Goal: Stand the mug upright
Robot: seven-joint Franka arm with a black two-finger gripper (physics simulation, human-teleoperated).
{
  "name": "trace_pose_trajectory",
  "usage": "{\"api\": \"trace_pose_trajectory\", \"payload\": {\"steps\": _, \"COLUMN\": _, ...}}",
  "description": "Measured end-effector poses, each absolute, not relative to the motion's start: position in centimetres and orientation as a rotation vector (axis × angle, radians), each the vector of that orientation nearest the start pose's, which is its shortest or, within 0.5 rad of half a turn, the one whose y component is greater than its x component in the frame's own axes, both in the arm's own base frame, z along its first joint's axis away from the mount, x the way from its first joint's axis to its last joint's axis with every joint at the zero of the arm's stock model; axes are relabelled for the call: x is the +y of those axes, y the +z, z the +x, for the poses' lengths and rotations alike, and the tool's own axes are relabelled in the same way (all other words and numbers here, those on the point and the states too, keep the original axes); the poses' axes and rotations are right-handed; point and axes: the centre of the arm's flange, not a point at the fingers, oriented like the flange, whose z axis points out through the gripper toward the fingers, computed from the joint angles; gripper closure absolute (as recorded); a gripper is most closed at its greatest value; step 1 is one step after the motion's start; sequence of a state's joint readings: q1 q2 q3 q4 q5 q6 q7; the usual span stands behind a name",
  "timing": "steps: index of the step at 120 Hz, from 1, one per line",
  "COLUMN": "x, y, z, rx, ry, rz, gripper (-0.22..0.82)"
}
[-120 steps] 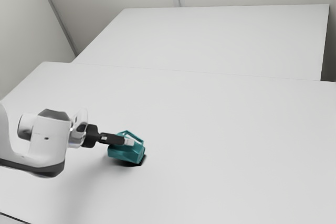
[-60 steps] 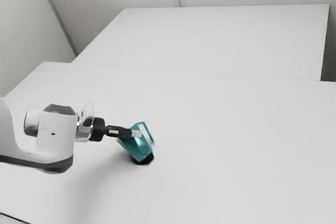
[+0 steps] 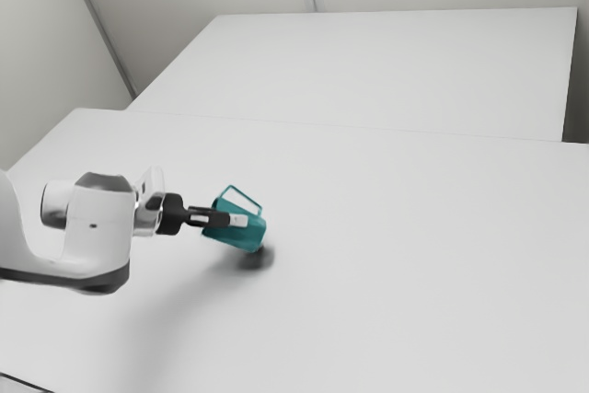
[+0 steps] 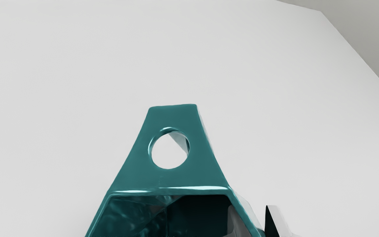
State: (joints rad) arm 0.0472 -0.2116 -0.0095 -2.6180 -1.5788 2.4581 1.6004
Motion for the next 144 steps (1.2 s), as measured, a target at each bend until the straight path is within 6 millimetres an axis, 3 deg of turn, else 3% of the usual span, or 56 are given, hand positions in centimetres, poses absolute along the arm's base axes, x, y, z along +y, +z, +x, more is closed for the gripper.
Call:
{"api": "trace_pose_trajectory", "payload": {"steps": 24, "x": 1.7, "y": 35.2, "z": 44.6, "rx": -0.468, "ry": 0.91, "rz": 2.375, "gripper": 0.78}}
{"api": "trace_pose_trajectory", "payload": {"steps": 46, "x": 0.1, "y": 40.4, "z": 47.6, "rx": -0.899, "ry": 0.726, "rz": 2.485, "gripper": 0.78}}
{"api": "trace_pose_trajectory", "payload": {"steps": 65, "x": -1.6, "y": 41.2, "z": 48.0, "rx": -1.111, "ry": 0.439, "rz": 2.644, "gripper": 0.77}}
{"api": "trace_pose_trajectory", "payload": {"steps": 74, "x": -3.6, "y": 40.8, "z": 48.6, "rx": -1.162, "ry": 0.313, "rz": 2.7, "gripper": 0.78}}
{"api": "trace_pose_trajectory", "payload": {"steps": 96, "x": -7.4, "y": 38.5, "z": 50.6, "rx": -1.121, "ry": 0.073, "rz": 2.835, "gripper": 0.78}}
{"api": "trace_pose_trajectory", "payload": {"steps": 119, "x": -9.4, "y": 36.8, "z": 52.6, "rx": -1.006, "ry": 0.005, "rz": 2.979, "gripper": 0.78}}
{"api": "trace_pose_trajectory", "payload": {"steps": 128, "x": -9.2, "y": 36.3, "z": 53.3, "rx": -0.921, "ry": 0.001, "rz": 3.026, "gripper": 0.78}}
{"api": "trace_pose_trajectory", "payload": {"steps": 144, "x": -6.9, "y": 35.8, "z": 53.9, "rx": -0.715, "ry": -0.007, "rz": 3.098, "gripper": 0.78}}
